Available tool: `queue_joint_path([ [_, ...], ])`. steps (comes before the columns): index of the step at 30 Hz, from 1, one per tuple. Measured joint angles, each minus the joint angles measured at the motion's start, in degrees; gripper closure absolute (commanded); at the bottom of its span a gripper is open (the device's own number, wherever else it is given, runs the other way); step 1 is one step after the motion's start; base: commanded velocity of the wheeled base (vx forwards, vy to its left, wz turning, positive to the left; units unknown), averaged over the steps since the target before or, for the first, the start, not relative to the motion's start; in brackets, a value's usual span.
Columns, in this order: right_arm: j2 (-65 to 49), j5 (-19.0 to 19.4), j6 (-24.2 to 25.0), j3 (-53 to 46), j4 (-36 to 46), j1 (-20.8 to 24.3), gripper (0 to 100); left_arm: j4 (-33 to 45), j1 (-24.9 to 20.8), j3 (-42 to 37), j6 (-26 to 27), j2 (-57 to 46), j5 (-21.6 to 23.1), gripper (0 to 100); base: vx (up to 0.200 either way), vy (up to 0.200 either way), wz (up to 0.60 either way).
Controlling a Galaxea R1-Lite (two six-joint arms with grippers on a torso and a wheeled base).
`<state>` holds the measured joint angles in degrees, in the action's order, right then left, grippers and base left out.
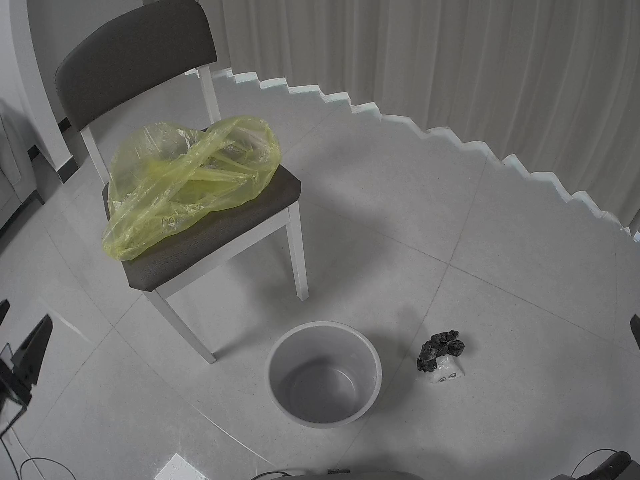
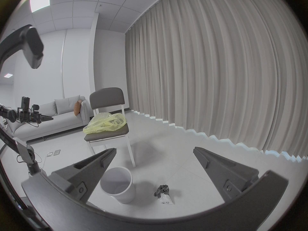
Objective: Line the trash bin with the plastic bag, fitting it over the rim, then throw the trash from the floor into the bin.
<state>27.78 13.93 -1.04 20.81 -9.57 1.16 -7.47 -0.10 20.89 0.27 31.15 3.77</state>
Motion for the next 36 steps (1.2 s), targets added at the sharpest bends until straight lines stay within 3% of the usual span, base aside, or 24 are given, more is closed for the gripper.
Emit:
queue_joint_path([
  [10, 12.57, -0.06, -0.27, 4.02, -6.08, 0.33, 0, -3.80, 0.34, 11.43, 0.51, 27.94, -3.04, 0, 0.000, 0.000, 0.00],
  [22, 16.97, -0.39, -0.30, 5.68, -8.46, 0.40, 0, -7.55, 1.35, 28.57, 0.60, 56.48, -8.36, 0, 0.000, 0.000, 0.00],
  [36, 18.30, -0.44, -0.30, 5.40, -8.70, 0.40, 0, -10.92, 2.85, 36.74, 1.01, 70.62, -11.12, 0, 0.000, 0.000, 0.00],
])
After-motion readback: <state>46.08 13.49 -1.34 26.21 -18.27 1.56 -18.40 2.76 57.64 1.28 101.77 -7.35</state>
